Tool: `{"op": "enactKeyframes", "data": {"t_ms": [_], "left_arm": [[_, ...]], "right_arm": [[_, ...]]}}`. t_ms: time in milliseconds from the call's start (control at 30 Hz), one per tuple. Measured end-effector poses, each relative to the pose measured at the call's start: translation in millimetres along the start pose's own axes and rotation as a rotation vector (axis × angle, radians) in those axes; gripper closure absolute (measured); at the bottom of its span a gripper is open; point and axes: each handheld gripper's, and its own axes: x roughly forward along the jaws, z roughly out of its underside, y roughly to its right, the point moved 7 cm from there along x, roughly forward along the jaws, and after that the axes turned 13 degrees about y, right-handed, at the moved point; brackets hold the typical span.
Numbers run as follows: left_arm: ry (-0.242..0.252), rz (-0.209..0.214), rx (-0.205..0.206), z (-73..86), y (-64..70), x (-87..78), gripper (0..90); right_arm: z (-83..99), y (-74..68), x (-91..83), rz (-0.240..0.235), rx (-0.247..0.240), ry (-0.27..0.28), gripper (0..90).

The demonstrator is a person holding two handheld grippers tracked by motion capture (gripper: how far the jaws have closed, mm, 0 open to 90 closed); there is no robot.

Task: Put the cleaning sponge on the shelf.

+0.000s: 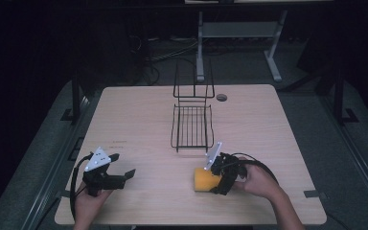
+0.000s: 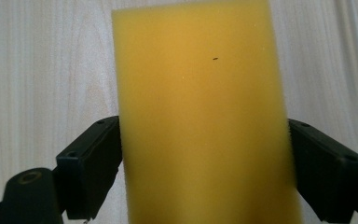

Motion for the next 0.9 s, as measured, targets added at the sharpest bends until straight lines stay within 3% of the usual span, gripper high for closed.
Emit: {"op": "enactKeyframes", "data": {"t_ms": [900], "left_arm": [[0.002, -0.003, 0.002, -0.1, -0.9, -0.5, 14.2]], "right_arm": [[2.1, -0.8, 3.9, 0.016, -0.021, -0.014, 19.4]]}}
